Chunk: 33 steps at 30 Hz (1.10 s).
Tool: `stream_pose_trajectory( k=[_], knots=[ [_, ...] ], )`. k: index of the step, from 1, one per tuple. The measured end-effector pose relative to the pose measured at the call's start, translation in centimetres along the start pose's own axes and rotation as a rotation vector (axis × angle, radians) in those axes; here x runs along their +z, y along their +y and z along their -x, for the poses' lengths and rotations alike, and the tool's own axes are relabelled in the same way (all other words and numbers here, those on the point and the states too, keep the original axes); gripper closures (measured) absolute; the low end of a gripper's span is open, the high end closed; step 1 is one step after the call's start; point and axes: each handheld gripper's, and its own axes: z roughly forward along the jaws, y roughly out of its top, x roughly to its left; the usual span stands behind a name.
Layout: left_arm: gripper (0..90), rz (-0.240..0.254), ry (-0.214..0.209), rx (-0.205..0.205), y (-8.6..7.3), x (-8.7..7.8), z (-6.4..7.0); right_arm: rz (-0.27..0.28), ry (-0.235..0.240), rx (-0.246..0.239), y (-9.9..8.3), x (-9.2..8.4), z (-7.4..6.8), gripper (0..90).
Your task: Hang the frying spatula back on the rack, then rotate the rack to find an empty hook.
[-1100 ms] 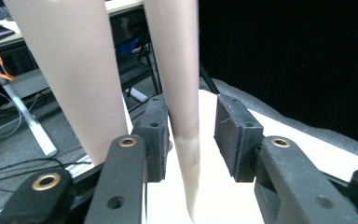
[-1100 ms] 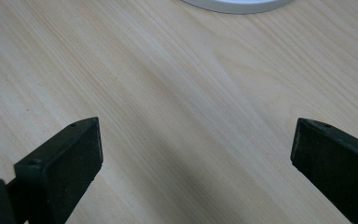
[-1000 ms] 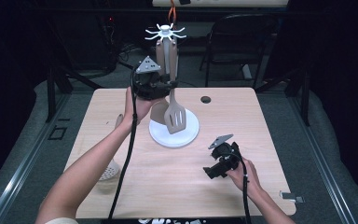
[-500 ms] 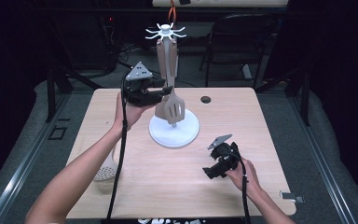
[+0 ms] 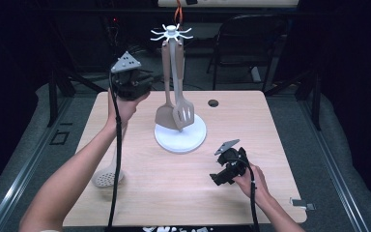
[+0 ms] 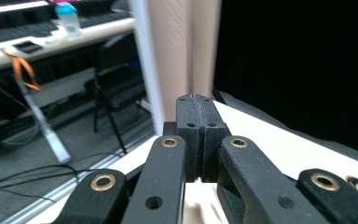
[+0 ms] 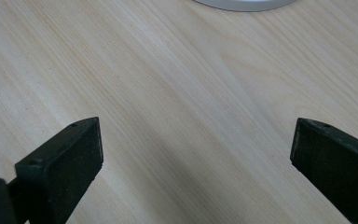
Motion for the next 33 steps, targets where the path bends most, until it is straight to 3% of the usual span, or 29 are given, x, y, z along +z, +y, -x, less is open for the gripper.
stream_pose_trajectory(
  k=[8,13,21,26,29,33],
  knots=[
    [89.9,0.055,0.082,0.017,3.1,-0.3,-1.6,-0.011,0.003,0.002,0.0,0.1,0.0,2.2],
    [89.9,0.077,0.078,0.037,4.1,0.0,-2.1,-0.011,0.003,0.003,0.0,0.1,0.0,2.2],
    [89.9,0.088,0.098,0.013,4.5,0.6,-2.6,-0.002,0.01,-0.006,-0.1,0.0,0.1,2.3],
    [89.9,0.081,0.078,0.028,4.4,0.8,-1.9,-0.006,0.0,-0.004,-0.3,-0.1,0.2,2.3],
    [89.9,0.097,0.084,0.048,4.8,0.7,-1.4,0.007,-0.001,-0.003,-0.3,-0.1,0.2,2.4],
    [89.9,0.086,0.107,0.043,5.1,0.9,-1.6,0.002,0.005,-0.007,-0.2,0.0,0.1,2.3]
  ],
)
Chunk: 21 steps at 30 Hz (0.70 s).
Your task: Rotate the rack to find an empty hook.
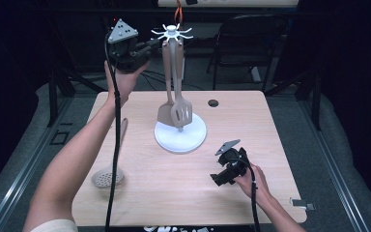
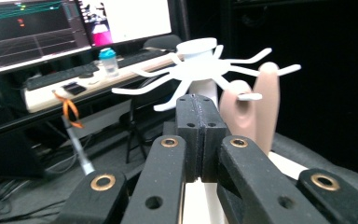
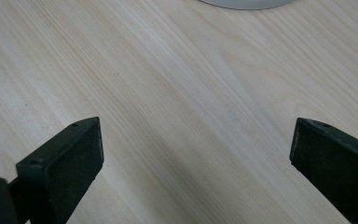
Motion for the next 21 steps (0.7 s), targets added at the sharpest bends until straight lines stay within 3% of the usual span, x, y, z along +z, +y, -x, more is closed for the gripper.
stream_pose_trajectory(
  k=[4,13,16,17,21],
  knots=[
    [89.9,0.005,0.007,-0.017,0.0,0.1,-0.4,0.019,0.001,0.02,-0.1,0.1,-0.1,2.4],
    [90.0,-0.001,0.029,-0.022,0.2,0.8,-0.9,-0.003,-0.003,0.0,0.0,0.0,0.0,2.6],
    [90.0,-0.003,0.036,-0.023,0.2,1.0,-1.0,0.015,0.0,0.021,-0.1,0.2,-0.1,2.6],
    [90.0,-0.003,0.038,-0.025,0.2,1.1,-1.1,-0.008,-0.001,0.002,0.0,0.1,0.0,2.6],
    [89.9,-0.002,0.04,-0.036,0.1,1.0,-1.3,0.012,-0.001,0.017,-0.1,0.2,-0.1,2.6]
  ],
)
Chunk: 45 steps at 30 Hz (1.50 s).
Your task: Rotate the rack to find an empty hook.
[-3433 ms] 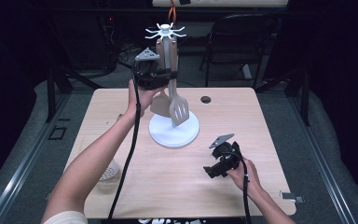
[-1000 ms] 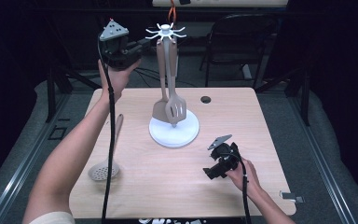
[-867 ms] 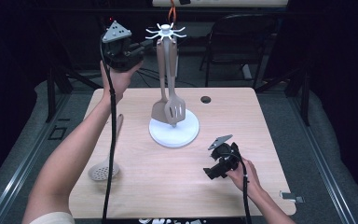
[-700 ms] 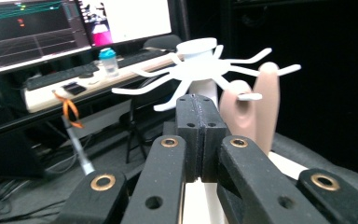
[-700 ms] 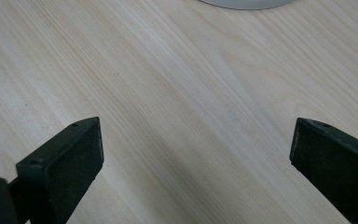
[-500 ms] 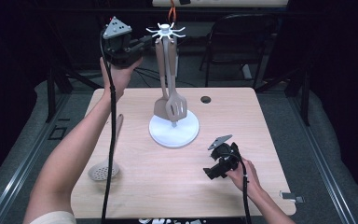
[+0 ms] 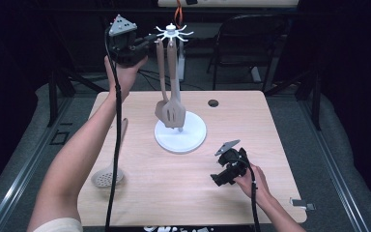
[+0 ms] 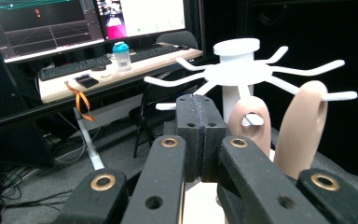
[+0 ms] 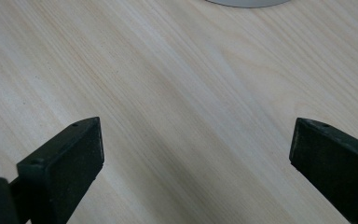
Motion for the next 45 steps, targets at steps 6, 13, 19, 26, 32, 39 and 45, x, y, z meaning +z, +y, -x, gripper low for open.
stream_pose_trajectory(
  k=[6,13,19,26,32,39,45],
  knots=[
    [90.0,0.01,-0.008,0.004,-0.3,-1.0,0.2,0.004,0.005,0.006,0.0,0.0,0.0,2.6],
    [90.0,0.034,-0.023,0.02,-0.4,-2.7,0.9,-0.028,-0.003,-0.02,0.1,-0.2,0.0,2.6],
    [90.0,0.056,-0.023,0.022,-0.3,-3.9,1.4,-0.03,-0.003,-0.021,0.2,-0.2,0.0,2.6],
    [89.9,0.054,-0.057,0.033,-0.1,-3.7,2.1,-0.035,-0.003,-0.021,0.2,-0.2,-0.1,2.6],
    [89.9,0.031,-0.042,0.034,-0.2,-2.9,2.0,-0.036,-0.003,-0.021,0.2,-0.2,0.0,2.7],
    [90.0,0.018,-0.018,0.033,-0.1,-2.6,1.6,-0.033,-0.005,-0.023,0.2,-0.1,0.0,2.7],
    [89.9,0.013,0.009,0.031,0.0,-2.1,1.3,-0.027,-0.005,-0.02,0.2,-0.1,-0.1,2.8]
  ],
)
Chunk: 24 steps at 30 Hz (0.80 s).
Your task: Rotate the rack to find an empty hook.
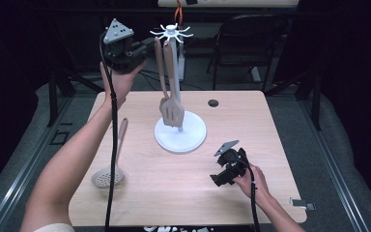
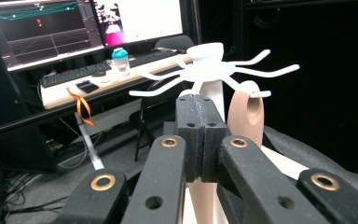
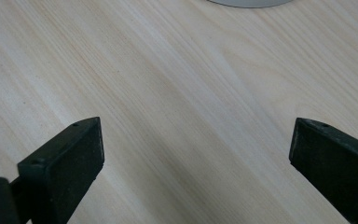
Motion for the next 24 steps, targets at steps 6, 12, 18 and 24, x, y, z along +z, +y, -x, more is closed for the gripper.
stream_pose_trajectory(
  k=[6,12,18,24],
  knots=[
    [89.9,-0.013,0.01,-0.009,-0.2,0.8,-0.5,-0.003,0.002,-0.001,0.0,0.0,0.0,2.8],
    [89.9,-0.011,0.007,-0.022,-0.2,0.6,-0.8,-0.001,0.0,0.001,-0.1,0.0,0.1,2.8],
    [90.0,0.009,-0.02,-0.005,-0.1,-0.5,-0.1,-0.004,0.002,-0.002,0.0,0.0,0.1,2.8],
    [89.9,0.02,-0.049,0.018,0.0,-1.6,0.9,-0.004,0.0,-0.004,0.0,0.0,0.0,2.9]
  ],
)
